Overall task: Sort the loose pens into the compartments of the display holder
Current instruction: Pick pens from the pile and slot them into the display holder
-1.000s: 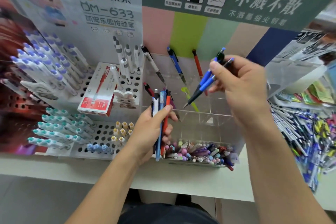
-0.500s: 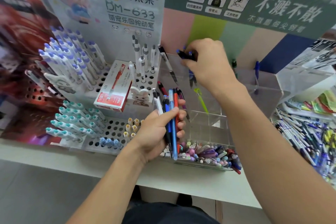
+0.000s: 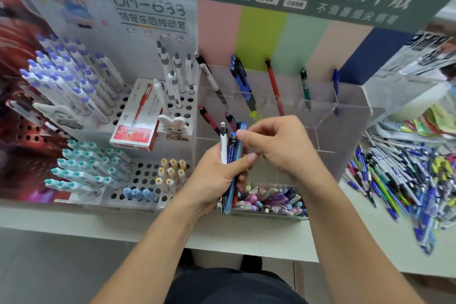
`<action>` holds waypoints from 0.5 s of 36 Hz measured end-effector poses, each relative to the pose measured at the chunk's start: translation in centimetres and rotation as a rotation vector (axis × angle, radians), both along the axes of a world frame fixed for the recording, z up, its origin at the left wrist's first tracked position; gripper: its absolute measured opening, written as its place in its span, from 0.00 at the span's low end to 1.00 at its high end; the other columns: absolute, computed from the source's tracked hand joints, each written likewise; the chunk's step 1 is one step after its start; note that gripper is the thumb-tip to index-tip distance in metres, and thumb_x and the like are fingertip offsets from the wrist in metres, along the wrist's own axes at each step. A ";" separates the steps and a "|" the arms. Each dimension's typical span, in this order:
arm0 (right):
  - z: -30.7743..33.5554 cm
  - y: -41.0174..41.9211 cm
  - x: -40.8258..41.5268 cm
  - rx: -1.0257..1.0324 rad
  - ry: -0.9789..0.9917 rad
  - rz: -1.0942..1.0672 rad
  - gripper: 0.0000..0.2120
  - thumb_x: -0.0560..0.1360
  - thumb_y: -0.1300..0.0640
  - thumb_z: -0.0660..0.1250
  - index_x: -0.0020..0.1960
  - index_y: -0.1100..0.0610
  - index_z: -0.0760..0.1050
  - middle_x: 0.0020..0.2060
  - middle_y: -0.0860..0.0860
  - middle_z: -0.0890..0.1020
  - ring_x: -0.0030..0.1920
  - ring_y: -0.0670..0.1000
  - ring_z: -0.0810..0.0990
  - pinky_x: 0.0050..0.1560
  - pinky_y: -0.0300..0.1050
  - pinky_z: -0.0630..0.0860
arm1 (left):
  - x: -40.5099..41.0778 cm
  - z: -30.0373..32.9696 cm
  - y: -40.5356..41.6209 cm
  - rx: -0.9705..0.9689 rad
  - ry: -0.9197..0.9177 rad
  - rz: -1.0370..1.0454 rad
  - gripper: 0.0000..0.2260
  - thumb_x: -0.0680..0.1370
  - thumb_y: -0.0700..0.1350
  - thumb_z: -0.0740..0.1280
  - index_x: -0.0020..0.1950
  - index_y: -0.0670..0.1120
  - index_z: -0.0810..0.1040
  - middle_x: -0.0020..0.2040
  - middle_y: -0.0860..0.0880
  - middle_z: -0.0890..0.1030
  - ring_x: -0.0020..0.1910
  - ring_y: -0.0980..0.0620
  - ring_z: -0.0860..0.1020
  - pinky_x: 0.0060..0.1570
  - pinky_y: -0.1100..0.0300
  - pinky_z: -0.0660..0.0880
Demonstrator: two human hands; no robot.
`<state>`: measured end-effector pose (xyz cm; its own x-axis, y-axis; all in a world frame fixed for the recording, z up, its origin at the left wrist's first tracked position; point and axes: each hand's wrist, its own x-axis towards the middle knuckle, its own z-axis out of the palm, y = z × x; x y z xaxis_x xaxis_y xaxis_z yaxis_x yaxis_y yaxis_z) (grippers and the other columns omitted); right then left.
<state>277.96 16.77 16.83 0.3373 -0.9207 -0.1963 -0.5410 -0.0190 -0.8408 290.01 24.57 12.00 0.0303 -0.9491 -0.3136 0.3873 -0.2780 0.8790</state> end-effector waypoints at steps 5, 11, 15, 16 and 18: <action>0.1 -0.4 -1.8 0.053 -0.154 -0.161 0.07 0.77 0.61 0.73 0.40 0.58 0.84 0.29 0.49 0.81 0.28 0.43 0.77 0.30 0.37 0.72 | -0.4 0.2 -0.3 0.071 0.077 0.029 0.13 0.80 0.51 0.65 0.52 0.41 0.74 0.36 0.48 0.76 0.28 0.54 0.70 0.26 0.63 0.69; 2.2 -0.8 -4.2 -0.233 -0.506 -0.375 0.05 0.81 0.64 0.67 0.48 0.58 0.80 0.37 0.54 0.86 0.35 0.51 0.85 0.31 0.38 0.79 | -0.5 -0.4 -0.8 0.102 0.133 0.097 0.07 0.82 0.47 0.66 0.54 0.43 0.78 0.36 0.48 0.74 0.27 0.54 0.67 0.23 0.64 0.67; 2.2 -1.9 -5.5 -0.630 -0.353 -0.345 0.05 0.81 0.60 0.67 0.50 0.50 0.77 0.41 0.51 0.85 0.37 0.50 0.86 0.36 0.46 0.83 | -0.1 -0.9 -0.5 0.099 0.086 0.108 0.09 0.82 0.43 0.65 0.61 0.43 0.80 0.38 0.50 0.78 0.28 0.55 0.70 0.24 0.65 0.67; 1.9 -2.0 -5.4 -0.675 -0.284 -0.315 0.04 0.81 0.58 0.67 0.50 0.50 0.78 0.41 0.51 0.85 0.38 0.50 0.86 0.38 0.48 0.83 | -0.1 -0.8 -0.4 0.105 0.091 0.112 0.09 0.83 0.43 0.65 0.61 0.43 0.79 0.37 0.50 0.78 0.27 0.55 0.71 0.23 0.65 0.67; 0.7 -2.2 -4.9 -0.750 -0.126 -0.238 0.03 0.80 0.57 0.68 0.52 0.54 0.81 0.40 0.50 0.85 0.38 0.48 0.84 0.40 0.49 0.82 | -0.1 -0.7 -0.2 0.123 0.124 0.119 0.08 0.83 0.41 0.64 0.60 0.43 0.78 0.35 0.49 0.76 0.26 0.55 0.70 0.23 0.65 0.67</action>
<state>273.02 14.53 17.57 0.0937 -0.8425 0.5305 -0.5037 -0.4997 -0.7047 289.89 24.40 11.31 0.0940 -0.8957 -0.4347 0.5265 -0.3259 0.7852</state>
